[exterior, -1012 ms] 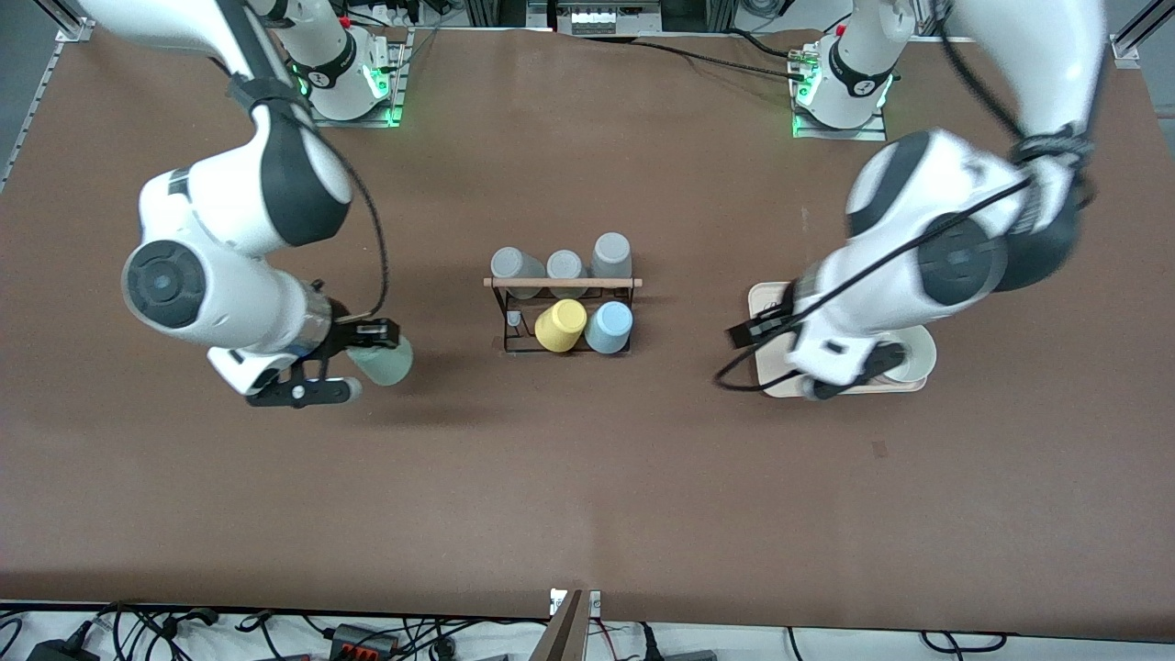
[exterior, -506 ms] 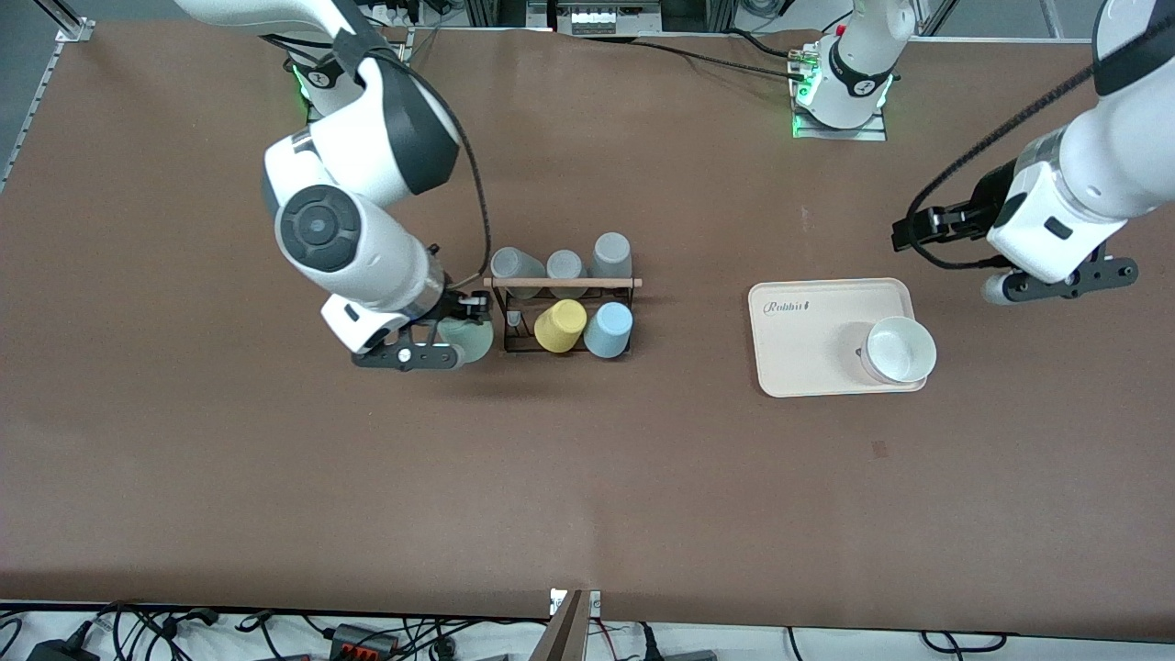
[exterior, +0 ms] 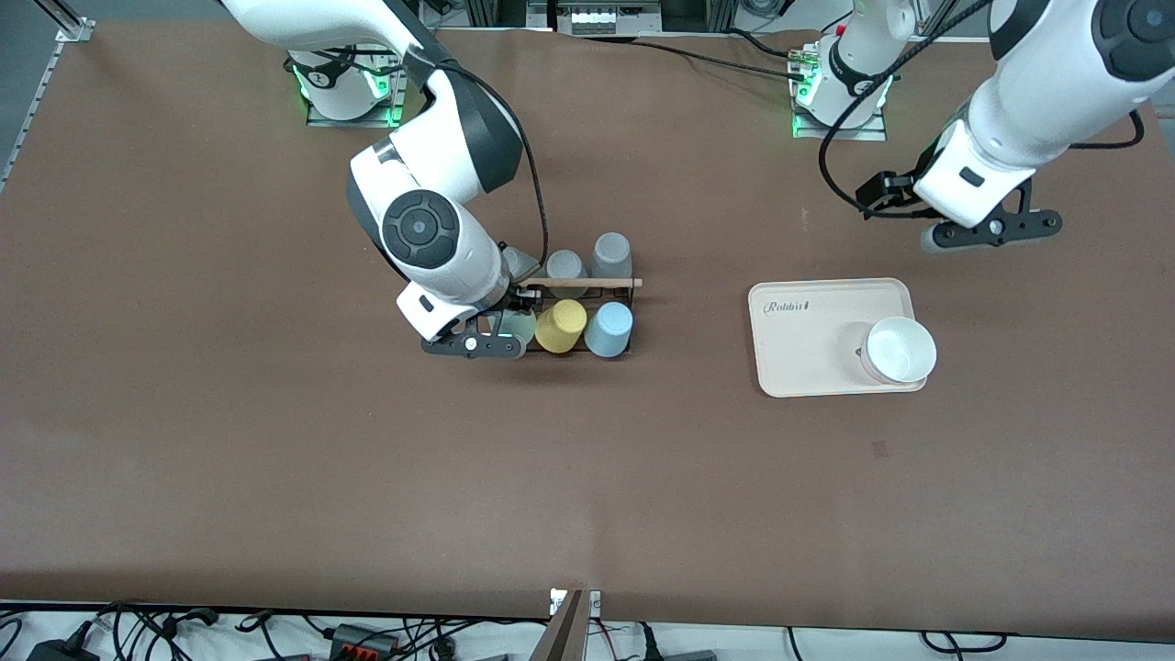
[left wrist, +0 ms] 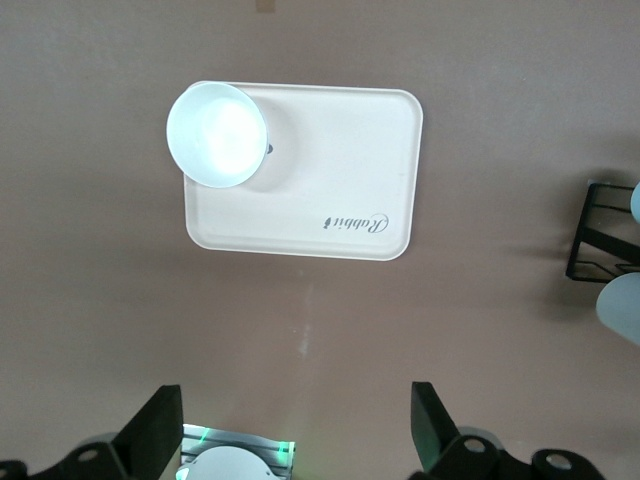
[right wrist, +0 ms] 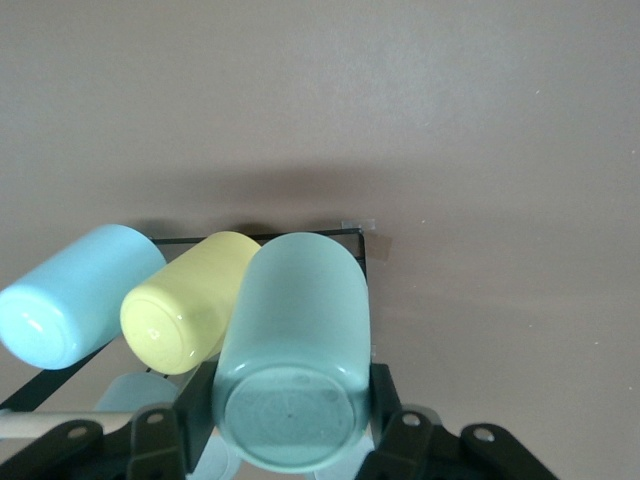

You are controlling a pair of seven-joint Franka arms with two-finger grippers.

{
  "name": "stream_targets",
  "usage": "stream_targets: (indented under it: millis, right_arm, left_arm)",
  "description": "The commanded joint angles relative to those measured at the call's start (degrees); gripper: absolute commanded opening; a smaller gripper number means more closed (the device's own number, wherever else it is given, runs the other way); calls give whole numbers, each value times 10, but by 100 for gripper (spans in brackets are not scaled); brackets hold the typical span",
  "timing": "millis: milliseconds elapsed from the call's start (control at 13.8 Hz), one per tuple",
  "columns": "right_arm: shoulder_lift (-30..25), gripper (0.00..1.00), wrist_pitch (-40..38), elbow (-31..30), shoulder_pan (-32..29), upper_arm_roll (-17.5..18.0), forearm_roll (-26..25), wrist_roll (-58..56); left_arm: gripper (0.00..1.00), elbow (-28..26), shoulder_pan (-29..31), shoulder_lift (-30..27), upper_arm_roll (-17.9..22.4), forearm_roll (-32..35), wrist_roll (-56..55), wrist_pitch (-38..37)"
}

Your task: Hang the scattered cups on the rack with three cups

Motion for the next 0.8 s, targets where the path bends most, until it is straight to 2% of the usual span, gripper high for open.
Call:
stream_targets:
  millis: [0, 217, 434, 506, 578, 651, 723]
  right_arm:
    - [26, 39, -3, 18, 12, -5, -10, 14]
    - [45, 40, 3, 18, 12, -4, -18, 15]
    - [56, 44, 5, 17, 12, -4, -19, 14]
    - [57, 51, 5, 17, 13, -4, -19, 15]
    - [57, 67, 5, 17, 12, -4, -19, 14]
    - [57, 93, 5, 18, 11, -5, -18, 14]
    - [54, 100, 5, 21, 7, -5, -18, 9]
  left_arm:
    - [100, 26, 12, 10, 7, 9, 69, 6]
    - [100, 107, 11, 63, 7, 11, 70, -71]
    - [100, 114, 12, 61, 6, 8, 58, -73]
    - [100, 115, 12, 60, 6, 7, 58, -75]
    - [100, 116, 12, 60, 6, 6, 58, -74]
    - [100, 116, 12, 61, 6, -1, 58, -73]
    - [100, 116, 14, 61, 7, -5, 58, -73]
